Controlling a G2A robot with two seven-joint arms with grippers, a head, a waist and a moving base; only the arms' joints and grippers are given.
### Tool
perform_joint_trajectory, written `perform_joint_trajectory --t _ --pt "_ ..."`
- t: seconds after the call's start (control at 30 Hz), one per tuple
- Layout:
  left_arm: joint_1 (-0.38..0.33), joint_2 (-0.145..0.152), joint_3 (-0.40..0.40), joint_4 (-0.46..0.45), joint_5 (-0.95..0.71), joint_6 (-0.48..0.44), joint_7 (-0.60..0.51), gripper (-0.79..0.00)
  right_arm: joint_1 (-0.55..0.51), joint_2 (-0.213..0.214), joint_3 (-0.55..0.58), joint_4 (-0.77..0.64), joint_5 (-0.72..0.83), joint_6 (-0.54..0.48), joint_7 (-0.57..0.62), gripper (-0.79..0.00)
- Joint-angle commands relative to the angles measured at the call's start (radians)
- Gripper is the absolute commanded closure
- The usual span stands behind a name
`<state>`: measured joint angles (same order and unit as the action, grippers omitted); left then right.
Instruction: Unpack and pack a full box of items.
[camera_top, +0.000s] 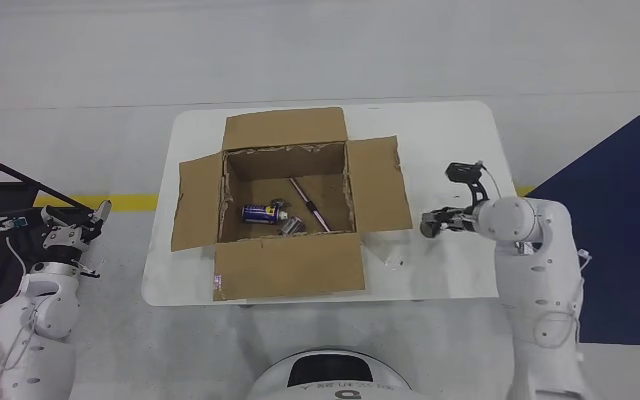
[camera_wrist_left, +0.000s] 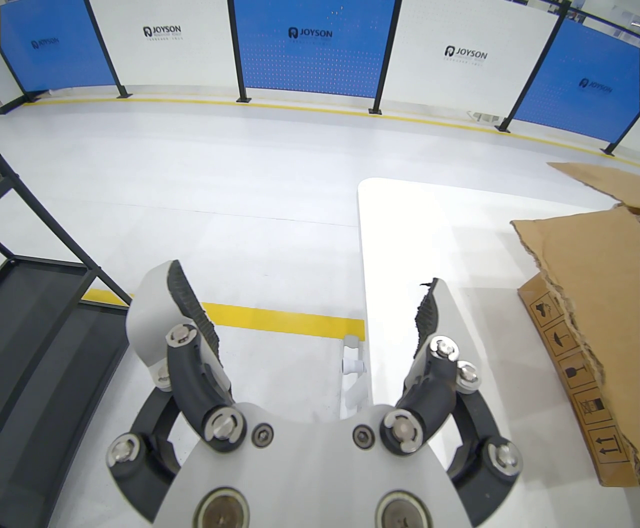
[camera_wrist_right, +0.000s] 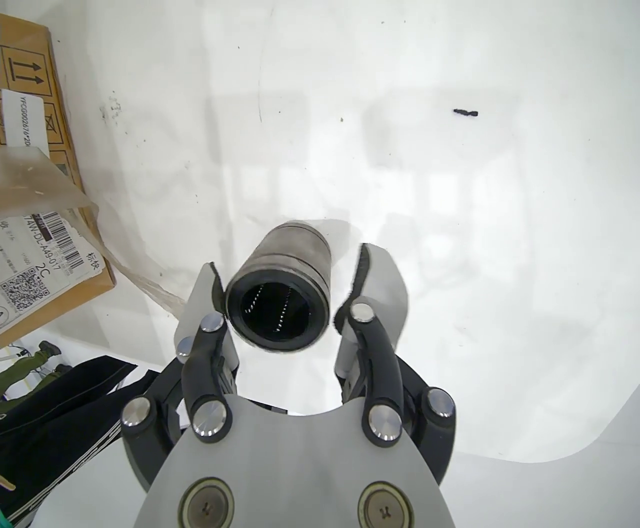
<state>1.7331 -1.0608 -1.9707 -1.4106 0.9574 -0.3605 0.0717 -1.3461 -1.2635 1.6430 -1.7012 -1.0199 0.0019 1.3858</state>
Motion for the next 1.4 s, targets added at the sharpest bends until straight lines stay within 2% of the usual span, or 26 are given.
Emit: perform_joint_trajectory --t 0.0,0.27,0.4,0.43,0.5,0.57,0.6,0.63,0.77,0.87,0.97,1.03,1.07,1.1,1.17,1.37 --pt "0.000 0.000 0.000 0.000 0.000 0.000 0.000 -0.785 -0.027 0.002 0.014 -0.042 0.003 0.009 -0.036 -0.785" --pt "0.000 0.000 0.000 0.000 0.000 0.000 0.000 -0.785 -0.165 0.007 0.063 -0.250 0.044 0.023 -0.173 -0.785" --pt "0.000 0.000 0.000 0.000 0.000 0.000 0.000 -0.785 -0.271 0.008 0.086 -0.460 0.116 -0.121 -0.363 -0.782" --pt "0.000 0.000 0.000 0.000 0.000 0.000 0.000 -0.785 -0.298 0.009 0.087 -0.503 0.126 -0.162 -0.406 -0.736" --pt "0.000 0.000 0.000 0.000 0.000 0.000 0.000 -0.785 -0.331 0.011 0.078 -0.568 0.130 -0.245 -0.479 -0.760" --pt "0.000 0.000 0.000 0.000 0.000 0.000 0.000 -0.785 -0.326 0.014 0.041 -0.600 0.115 -0.313 -0.500 -0.659" --pt "0.000 0.000 0.000 0.000 0.000 0.000 0.000 -0.785 -0.310 0.015 0.015 -0.600 0.113 -0.336 -0.505 -0.634" --pt "0.000 0.000 0.000 0.000 0.000 0.000 0.000 -0.785 -0.283 0.017 -0.020 -0.595 0.098 -0.354 -0.489 -0.517" --pt "0.000 0.000 0.000 0.000 0.000 0.000 0.000 -0.785 -0.092 0.014 -0.210 -0.506 0.047 -0.334 -0.397 -0.505" --pt "0.000 0.000 0.000 0.000 0.000 0.000 0.000 -0.785 0.091 -0.001 -0.379 -0.383 0.027 -0.291 -0.332 -0.459" --pt "0.000 0.000 0.000 0.000 0.000 0.000 0.000 -0.785 0.253 -0.025 -0.532 -0.238 0.034 -0.243 -0.307 -0.456" --pt "0.000 0.000 0.000 0.000 0.000 0.000 0.000 -0.785 0.337 -0.042 -0.608 -0.143 0.059 -0.226 -0.322 -0.474" --pt "0.000 0.000 0.000 0.000 0.000 0.000 0.000 -0.785 0.370 -0.050 -0.639 -0.101 0.075 -0.221 -0.338 -0.588" --pt "0.000 0.000 0.000 0.000 0.000 0.000 0.000 -0.785 0.399 -0.058 -0.663 -0.061 0.086 -0.213 -0.360 -0.785" --pt "0.000 0.000 0.000 0.000 0.000 0.000 0.000 -0.785 0.432 -0.070 -0.699 -0.009 0.114 -0.214 -0.404 -0.785" --pt "0.000 0.000 0.000 0.000 0.000 0.000 0.000 -0.785 0.432 -0.070 -0.699 -0.009 0.114 -0.214 -0.404 -0.785"
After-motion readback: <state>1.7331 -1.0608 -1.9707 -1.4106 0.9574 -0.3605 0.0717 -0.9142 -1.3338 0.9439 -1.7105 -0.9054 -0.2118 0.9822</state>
